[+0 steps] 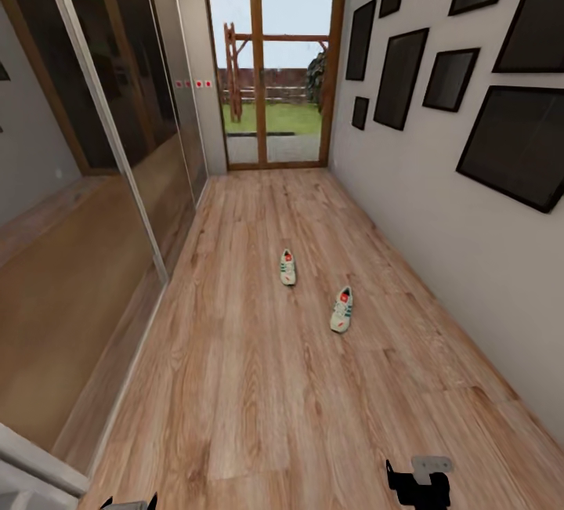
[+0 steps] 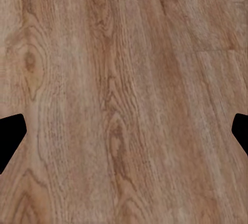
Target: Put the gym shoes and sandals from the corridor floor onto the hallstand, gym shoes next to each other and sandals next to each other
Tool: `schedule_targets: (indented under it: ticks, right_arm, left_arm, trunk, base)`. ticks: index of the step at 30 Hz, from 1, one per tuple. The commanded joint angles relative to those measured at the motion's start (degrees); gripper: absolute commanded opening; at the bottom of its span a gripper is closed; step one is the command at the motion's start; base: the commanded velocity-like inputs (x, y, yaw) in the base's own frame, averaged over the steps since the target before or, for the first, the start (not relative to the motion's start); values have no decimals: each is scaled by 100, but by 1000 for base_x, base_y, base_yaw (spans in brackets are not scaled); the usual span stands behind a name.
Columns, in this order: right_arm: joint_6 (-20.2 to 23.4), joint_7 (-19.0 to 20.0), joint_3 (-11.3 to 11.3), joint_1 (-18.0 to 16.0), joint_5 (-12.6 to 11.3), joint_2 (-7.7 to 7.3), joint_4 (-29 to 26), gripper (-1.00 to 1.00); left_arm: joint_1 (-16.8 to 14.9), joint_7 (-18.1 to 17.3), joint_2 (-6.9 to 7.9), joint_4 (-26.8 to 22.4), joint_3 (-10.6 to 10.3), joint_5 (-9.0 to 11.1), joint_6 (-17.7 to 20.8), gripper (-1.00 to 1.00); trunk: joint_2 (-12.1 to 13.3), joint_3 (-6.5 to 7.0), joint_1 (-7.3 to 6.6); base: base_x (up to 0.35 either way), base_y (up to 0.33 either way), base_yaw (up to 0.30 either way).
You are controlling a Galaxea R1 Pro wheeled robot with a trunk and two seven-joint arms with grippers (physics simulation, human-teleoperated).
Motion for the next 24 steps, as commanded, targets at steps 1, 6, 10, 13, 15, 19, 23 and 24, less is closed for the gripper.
schedule_targets:
  ticks: [1, 6, 10, 13, 15, 19, 23, 24]
  right_arm:
    - [-17, -27, -36, -4, 61, 0, 7, 100]
    - [-12, -27, -36, -4, 61, 0, 7, 100]
    - [-10, -24, -33, -4, 66, 12, 7, 100]
    - [-12, -22, -30, -4, 65, 33, 1, 100]
    - [-14, -20, -29, -4, 64, 50, -11, 100]
    - [-17, -13, -39, -4, 57, 92, -98, 100]
    - [-2, -5, -44, -4, 48, 112, -630, 100]
    - [-2, -5, -44, -4, 48, 112, -630, 100]
  left_arm:
    - [-4, -60, -1, 6, 23, 48, -3, 100]
    - [-4, -56, -6, 7, 25, 48, 1, 100]
    - [-7, -42, -27, 7, 30, 48, 17, 100]
    - [-23, 7, -101, -1, 23, 46, 34, 100]
    - [-45, 78, -185, -5, 17, 29, 50, 100]
    - [-301, 704, -654, -100, -37, -103, 123, 100]
    - [-986, 1161, -904, -93, -58, -503, 358, 100]
    - [-986, 1161, -904, -93, -58, -503, 358, 100]
  trunk:
    - [-2, -5, 3]
    - [-2, -5, 3]
    - [-2, -5, 3]
    - [-2, -5, 3]
    - [-2, -5, 3]
    - [-2, -5, 3]
    - [-2, -5, 3]
    - [-2, -5, 3]
  base:
    - [339, 96, 0]
    - [339, 88, 0]
    - [339, 43, 0]
    - [339, 19, 0]
    - [339, 11, 0]
    - [339, 4, 0]
    - [339, 1, 0]
    - [339, 0, 0]
